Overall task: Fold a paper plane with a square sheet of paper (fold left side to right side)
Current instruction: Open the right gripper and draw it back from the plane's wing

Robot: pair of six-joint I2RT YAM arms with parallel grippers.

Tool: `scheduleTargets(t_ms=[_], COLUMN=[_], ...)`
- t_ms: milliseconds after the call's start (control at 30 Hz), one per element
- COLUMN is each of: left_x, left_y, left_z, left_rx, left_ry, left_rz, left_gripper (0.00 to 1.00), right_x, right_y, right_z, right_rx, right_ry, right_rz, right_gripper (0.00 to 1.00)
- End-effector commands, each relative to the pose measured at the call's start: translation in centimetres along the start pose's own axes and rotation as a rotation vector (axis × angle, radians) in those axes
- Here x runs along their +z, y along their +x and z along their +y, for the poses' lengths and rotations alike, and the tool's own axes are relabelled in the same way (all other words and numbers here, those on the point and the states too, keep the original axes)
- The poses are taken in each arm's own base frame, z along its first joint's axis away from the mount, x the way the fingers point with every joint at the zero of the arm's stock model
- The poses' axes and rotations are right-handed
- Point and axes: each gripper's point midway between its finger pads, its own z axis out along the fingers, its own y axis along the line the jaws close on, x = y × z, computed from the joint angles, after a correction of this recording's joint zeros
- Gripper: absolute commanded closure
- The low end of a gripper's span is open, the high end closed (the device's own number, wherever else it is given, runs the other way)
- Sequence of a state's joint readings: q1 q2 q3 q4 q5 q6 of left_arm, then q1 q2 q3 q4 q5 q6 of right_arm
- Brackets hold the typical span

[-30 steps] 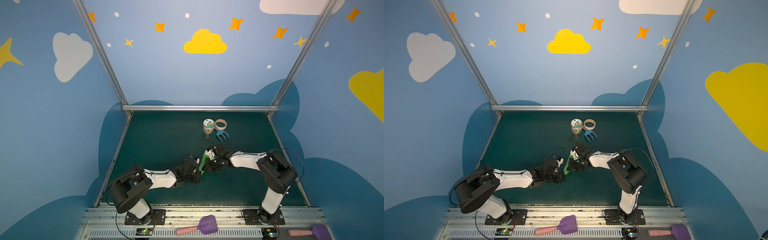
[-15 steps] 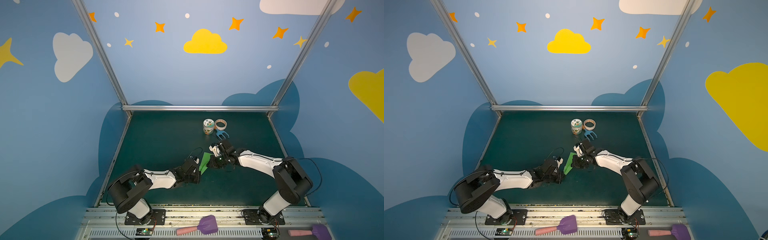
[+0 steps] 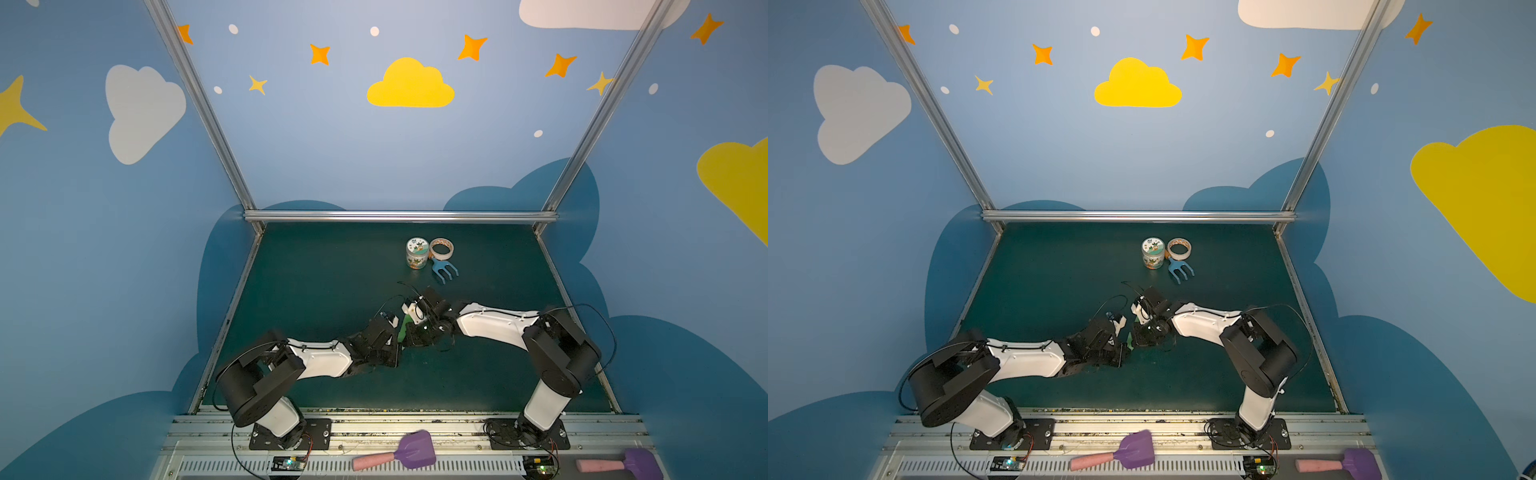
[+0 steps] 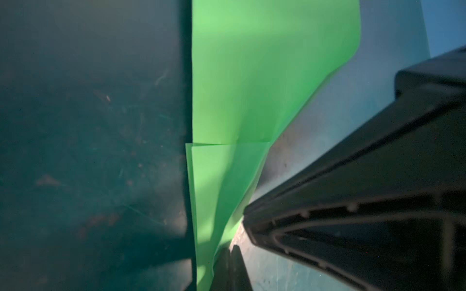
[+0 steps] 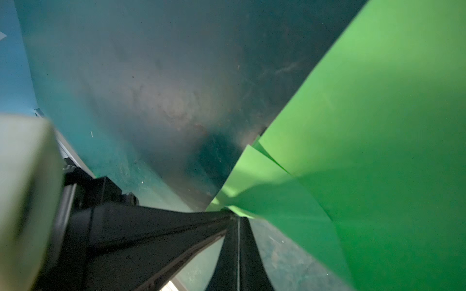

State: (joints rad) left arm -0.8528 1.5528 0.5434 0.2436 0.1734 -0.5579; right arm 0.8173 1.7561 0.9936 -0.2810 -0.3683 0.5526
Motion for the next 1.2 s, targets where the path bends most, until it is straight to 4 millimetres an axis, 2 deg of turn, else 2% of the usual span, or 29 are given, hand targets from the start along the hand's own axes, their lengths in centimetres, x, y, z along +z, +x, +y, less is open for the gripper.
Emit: scheduleTargets(t_ms=[0, 300, 567, 1167], left_x=[-0.1, -0.1, -0.1, -0.2], left_y=[2.1, 2.2, 2.3, 2.2], left_z=[2.0, 2.1, 2.1, 1.9], left_rx=[-0.008, -0.006, -0.007, -0.004], left_ry=[-0.063, -0.061, -0.057, -0.049], left_rz=[0.059, 0.06, 0.061, 0.064], left_gripper=[0.97, 0.97, 0.97, 0.97], right_x=[0.5, 1.3, 1.0, -0.2], right_y=[-0.1, 0.9, 0.6, -2.0], right_z=[-0.6, -2.7, -5.0, -10.1], right_rx=[-0.012, -0.001, 0.026, 0.163], right_ry=[0.039, 0.088, 0.126, 0.137], right_rz=[0.009, 0.032, 0.026, 0.0], right_gripper=[1.0, 1.0, 1.0, 1.0])
